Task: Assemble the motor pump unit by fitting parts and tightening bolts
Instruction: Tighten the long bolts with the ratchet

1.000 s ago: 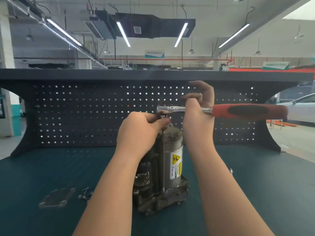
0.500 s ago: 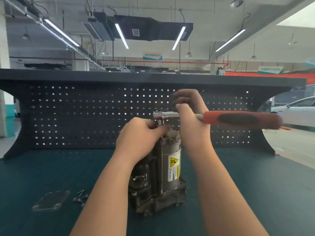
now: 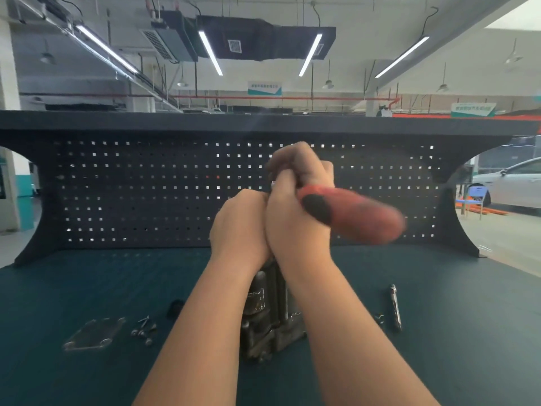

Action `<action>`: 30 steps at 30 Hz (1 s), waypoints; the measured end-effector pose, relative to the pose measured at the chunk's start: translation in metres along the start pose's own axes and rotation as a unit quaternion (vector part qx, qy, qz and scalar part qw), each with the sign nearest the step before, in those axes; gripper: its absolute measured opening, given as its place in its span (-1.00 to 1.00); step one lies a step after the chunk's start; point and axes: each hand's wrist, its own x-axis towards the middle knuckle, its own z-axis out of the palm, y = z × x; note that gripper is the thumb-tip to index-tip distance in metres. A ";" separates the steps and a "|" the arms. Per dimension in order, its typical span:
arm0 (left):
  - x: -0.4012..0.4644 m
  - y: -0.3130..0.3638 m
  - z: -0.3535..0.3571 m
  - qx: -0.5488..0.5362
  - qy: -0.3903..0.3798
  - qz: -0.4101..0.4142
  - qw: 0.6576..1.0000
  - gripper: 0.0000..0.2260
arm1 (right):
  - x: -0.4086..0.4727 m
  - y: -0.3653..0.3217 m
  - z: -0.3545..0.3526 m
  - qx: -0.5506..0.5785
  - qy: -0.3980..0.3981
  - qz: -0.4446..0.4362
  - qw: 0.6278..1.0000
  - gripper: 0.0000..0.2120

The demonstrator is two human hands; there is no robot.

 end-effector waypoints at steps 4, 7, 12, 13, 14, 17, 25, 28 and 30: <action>0.002 -0.002 0.001 -0.025 -0.029 0.004 0.999 -0.77 | 0.007 0.007 -0.007 -0.131 0.009 -0.061 0.989 -0.77; 0.001 -0.001 0.001 -0.112 -0.054 0.002 0.992 -0.85 | 0.019 0.015 -0.023 -0.052 0.056 -0.043 0.996 -0.84; 0.002 -0.005 0.006 -0.102 -0.080 0.008 0.992 -0.81 | 0.029 0.026 -0.030 0.049 0.104 0.006 0.993 -0.77; 0.002 -0.005 0.006 -0.089 -0.080 0.008 0.993 -0.82 | 0.029 0.026 -0.029 0.048 0.108 0.007 0.993 -0.75; 0.003 -0.005 0.007 -0.083 -0.081 0.007 0.993 -0.81 | 0.028 0.027 -0.027 0.048 0.111 0.008 0.993 -0.71; 0.004 -0.006 0.007 -0.095 -0.080 -0.008 0.992 -0.83 | 0.025 0.023 -0.026 0.052 0.125 -0.034 0.990 -0.66; 0.002 -0.008 0.008 0.039 -0.111 -0.001 0.993 -0.49 | 0.053 0.038 -0.064 0.207 0.180 0.095 0.957 -0.86; 0.002 -0.009 0.009 0.077 -0.100 0.022 0.992 -0.51 | 0.050 0.092 -0.089 0.280 0.206 0.271 0.898 -0.90; 0.001 -0.009 0.009 0.083 -0.100 0.033 0.991 -0.53 | 0.039 0.127 -0.099 0.298 0.256 0.342 0.854 -0.79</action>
